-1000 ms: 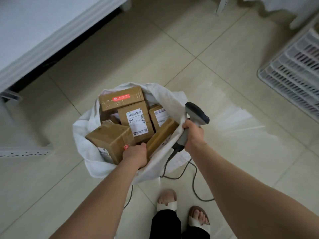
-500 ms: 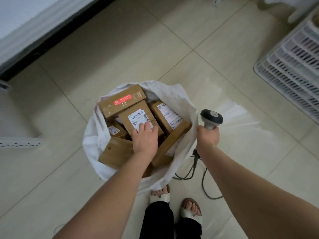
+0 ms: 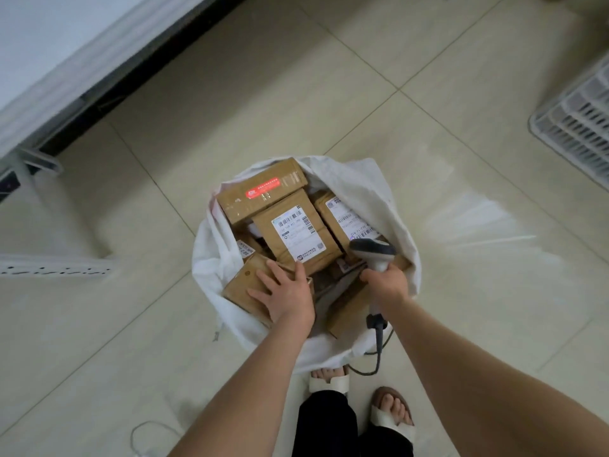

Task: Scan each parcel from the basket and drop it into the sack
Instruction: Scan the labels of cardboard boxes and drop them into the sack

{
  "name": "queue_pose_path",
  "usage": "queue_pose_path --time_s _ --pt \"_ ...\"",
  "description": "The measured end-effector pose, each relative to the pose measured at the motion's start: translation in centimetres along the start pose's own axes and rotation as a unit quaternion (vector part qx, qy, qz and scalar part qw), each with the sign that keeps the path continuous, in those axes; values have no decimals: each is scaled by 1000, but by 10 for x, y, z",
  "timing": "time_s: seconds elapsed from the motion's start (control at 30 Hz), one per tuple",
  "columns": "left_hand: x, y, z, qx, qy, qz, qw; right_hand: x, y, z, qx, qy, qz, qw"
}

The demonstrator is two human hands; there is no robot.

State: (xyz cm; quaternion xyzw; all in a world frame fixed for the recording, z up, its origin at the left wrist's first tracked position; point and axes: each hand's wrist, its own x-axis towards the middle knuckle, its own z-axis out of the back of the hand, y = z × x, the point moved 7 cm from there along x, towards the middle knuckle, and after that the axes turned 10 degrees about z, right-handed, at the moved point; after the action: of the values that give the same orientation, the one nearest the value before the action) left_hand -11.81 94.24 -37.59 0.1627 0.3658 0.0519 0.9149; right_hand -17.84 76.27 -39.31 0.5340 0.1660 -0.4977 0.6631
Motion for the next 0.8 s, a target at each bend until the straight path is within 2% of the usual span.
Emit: queue_pose_path --time_s 0.17,0.3,0.43,0.6,0.7,0.73,0.8 --pt "8 -5 0 1 24 -8 1000 -2 21 -14 59 67 24 996" --pt "4 10 17 -46 55 0 997 -19 48 -12 58 101 45 992" --pt "23 34 72 -156 -5 38 987 -26 94 -7 85 99 89 987" --pt "88 76 130 -228 -71 109 965 13 166 -24 10 65 179 982" --pt "142 97 116 -302 -40 170 937 80 168 -49 -45 43 193 979" --pt "158 101 105 -347 -19 191 918 100 165 -56 -55 39 192 979" --pt "187 102 79 -459 20 227 859 123 158 -67 -66 40 183 980"
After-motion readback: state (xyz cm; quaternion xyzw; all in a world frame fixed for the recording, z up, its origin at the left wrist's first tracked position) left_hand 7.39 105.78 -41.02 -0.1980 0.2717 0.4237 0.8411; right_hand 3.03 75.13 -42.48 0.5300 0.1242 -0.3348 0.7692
